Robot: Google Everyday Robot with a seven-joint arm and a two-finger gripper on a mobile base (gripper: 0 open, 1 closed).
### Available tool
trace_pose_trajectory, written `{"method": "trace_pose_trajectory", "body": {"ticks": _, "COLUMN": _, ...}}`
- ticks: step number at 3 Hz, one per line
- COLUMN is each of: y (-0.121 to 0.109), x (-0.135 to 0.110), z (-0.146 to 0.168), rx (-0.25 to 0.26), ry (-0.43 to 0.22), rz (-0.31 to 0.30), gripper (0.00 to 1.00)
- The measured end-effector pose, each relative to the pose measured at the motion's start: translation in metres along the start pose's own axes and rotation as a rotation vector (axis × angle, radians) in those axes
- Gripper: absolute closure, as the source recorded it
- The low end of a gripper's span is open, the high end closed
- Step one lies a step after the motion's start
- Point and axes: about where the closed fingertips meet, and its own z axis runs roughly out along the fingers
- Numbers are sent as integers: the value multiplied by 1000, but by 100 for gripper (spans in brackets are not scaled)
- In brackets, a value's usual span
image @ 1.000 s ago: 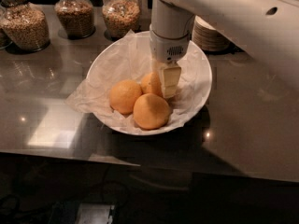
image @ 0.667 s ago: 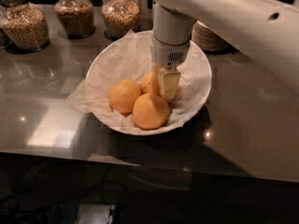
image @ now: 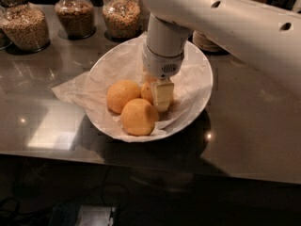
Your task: Pick orange from white bowl
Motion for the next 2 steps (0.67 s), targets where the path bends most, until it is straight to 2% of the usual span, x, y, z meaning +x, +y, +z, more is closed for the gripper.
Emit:
{"method": "trace_pose_trajectory", "body": {"ticks": 1, "y": 6, "x": -13, "z": -3, "rx": 32, "ry": 0, "rz": -28, "gripper": 35}}
{"method": "trace_pose_trajectory", "body": {"ticks": 2, "y": 8, "x": -10, "z": 8, "rx": 6, "ry": -12, "rz": -5, "gripper": 54}}
